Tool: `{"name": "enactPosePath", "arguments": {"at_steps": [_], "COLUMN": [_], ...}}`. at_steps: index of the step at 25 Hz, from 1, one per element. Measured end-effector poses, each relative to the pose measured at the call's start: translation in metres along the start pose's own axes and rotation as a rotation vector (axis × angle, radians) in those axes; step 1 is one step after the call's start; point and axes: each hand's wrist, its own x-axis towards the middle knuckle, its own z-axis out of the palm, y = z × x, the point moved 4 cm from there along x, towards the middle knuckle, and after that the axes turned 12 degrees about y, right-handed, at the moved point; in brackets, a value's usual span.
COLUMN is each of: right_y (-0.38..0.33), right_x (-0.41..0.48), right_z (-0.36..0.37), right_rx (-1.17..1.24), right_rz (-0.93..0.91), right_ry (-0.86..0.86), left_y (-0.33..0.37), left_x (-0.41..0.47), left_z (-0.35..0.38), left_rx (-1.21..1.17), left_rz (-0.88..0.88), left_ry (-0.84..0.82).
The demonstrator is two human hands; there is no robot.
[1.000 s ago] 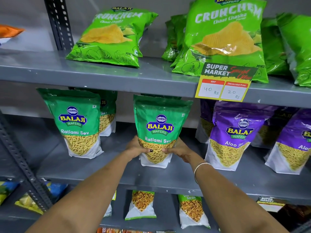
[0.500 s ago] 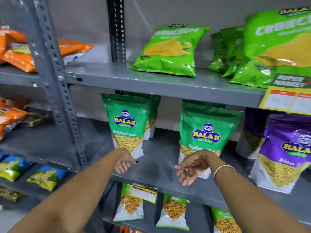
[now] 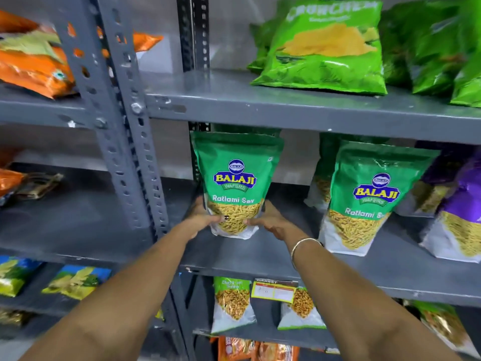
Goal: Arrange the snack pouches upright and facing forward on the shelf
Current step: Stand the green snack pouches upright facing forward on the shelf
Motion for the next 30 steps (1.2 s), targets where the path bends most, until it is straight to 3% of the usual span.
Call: {"name": "enactPosePath", "arguments": {"at_steps": [7, 21, 30], "right_y": [0.006, 0.01, 0.008], "right_x": [0.007, -0.057, -0.071], "right_z": [0.004, -0.002, 0.003], "right_rx": [0.094, -0.229, -0.235], "right_rz": [0.0, 0.007, -0.061], "right_ry": [0.027, 0.02, 0.011], "left_y": [-0.001, -0.007, -0.015], "left_x": [-0.002, -0.066, -0.072], "left_z": [0.008, -0.021, -0.028], "left_rx": [-0.05, 0.071, 0.091], "left_rz": [-0.02, 0.025, 0.026], "left_ry": [-0.023, -0.073, -0.069]}}
